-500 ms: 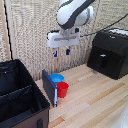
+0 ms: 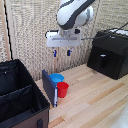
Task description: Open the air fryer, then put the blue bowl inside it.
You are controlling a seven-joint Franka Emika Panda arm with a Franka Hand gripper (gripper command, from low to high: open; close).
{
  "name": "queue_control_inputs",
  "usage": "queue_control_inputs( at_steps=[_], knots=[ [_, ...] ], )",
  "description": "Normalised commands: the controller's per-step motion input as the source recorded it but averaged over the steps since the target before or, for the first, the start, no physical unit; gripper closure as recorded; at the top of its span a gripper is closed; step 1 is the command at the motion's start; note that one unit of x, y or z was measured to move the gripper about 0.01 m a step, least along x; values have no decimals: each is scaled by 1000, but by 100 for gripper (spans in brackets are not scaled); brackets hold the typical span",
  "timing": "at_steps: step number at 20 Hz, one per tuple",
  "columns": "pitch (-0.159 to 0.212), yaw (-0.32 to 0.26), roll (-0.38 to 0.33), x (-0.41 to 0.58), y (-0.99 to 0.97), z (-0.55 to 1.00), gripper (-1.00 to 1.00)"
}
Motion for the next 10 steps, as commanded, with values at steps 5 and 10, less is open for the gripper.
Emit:
queue_control_inputs(
  at_steps=[5,10],
  knots=[
    [-2,-374,-80,94,-2,0,-100],
    [-9,-307,-188,59,0,0,-100]
  ],
)
